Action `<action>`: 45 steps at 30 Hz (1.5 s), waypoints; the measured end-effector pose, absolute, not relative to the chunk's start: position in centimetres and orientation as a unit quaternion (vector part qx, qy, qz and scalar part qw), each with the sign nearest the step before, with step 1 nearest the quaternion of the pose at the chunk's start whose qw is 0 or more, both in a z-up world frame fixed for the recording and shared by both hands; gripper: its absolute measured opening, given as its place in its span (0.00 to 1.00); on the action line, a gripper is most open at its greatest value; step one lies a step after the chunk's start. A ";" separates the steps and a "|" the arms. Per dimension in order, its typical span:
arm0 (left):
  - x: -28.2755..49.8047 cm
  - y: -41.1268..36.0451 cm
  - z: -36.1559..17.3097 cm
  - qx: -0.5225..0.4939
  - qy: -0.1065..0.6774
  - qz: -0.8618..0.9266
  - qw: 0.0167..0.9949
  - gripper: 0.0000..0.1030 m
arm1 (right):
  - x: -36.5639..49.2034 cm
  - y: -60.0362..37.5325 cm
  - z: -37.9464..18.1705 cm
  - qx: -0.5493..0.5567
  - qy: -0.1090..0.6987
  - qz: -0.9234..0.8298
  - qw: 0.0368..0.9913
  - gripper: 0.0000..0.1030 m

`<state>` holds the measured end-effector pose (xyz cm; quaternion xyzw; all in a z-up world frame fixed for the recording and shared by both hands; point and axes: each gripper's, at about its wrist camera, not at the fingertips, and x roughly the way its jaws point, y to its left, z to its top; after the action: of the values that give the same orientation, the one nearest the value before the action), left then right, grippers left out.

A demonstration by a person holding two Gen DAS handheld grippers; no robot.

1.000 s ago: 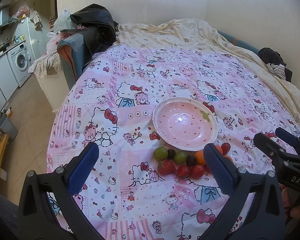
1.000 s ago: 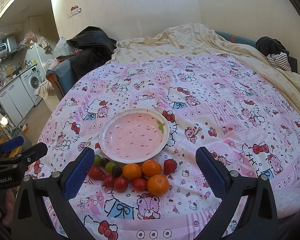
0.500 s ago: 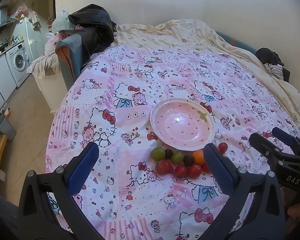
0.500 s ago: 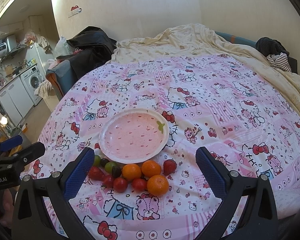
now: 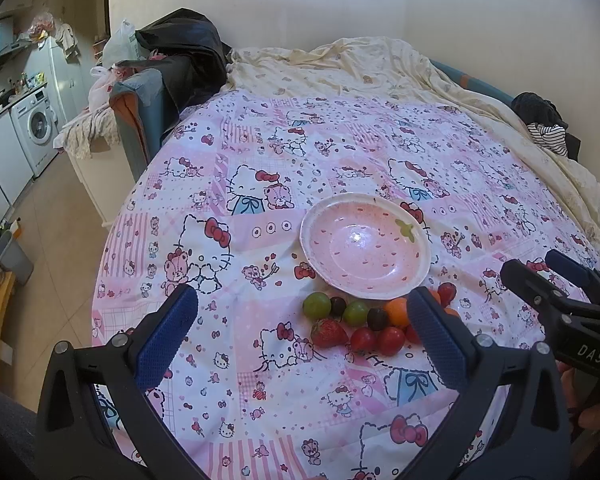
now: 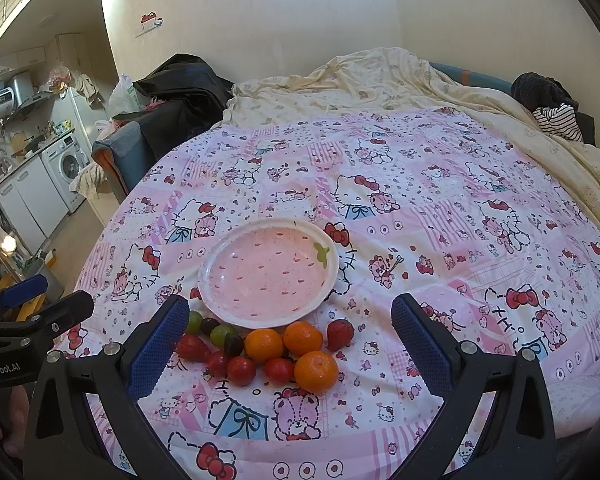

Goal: Organize fruits

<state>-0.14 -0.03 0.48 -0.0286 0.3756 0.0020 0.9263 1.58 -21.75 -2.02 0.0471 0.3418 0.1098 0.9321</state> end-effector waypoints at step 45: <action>11.0 2.0 -7.2 -0.059 0.580 -0.014 0.812 0.82 | 13.2 -26.0 -7.9 0.124 0.538 0.154 0.819 0.92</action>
<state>10.96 2.01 -7.22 -0.0589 0.5801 -0.0140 0.8123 13.23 -26.03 -7.92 0.1243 0.5384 0.1540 0.8191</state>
